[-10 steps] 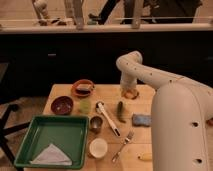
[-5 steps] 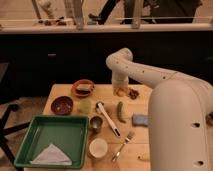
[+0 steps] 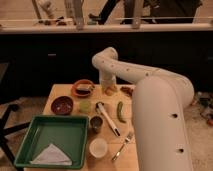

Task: Place apple in purple bowl

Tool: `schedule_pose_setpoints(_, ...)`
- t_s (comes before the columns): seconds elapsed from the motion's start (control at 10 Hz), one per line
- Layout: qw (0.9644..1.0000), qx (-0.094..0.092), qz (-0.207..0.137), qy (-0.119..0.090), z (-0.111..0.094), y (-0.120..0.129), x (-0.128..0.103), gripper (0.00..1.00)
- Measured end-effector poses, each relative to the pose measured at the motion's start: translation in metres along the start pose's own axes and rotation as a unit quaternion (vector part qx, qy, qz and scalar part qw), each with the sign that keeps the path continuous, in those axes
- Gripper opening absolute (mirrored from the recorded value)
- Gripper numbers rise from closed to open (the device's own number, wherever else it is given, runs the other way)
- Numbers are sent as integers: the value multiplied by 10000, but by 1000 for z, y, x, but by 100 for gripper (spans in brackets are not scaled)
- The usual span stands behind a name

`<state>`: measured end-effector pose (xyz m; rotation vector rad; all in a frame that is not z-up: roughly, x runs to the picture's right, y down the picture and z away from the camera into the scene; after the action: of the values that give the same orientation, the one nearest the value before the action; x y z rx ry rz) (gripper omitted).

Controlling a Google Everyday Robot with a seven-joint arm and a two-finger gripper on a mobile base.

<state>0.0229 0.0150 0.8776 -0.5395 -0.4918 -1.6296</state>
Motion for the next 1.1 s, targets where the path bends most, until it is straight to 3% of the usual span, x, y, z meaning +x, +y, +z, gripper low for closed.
schedule_pose_setpoints(0.8, 10000, -3, -19, 9, 1, 3, -1, 0)
schedule_pose_setpoints(1.1, 9992, 199, -315, 149, -6, -13, -5, 0)
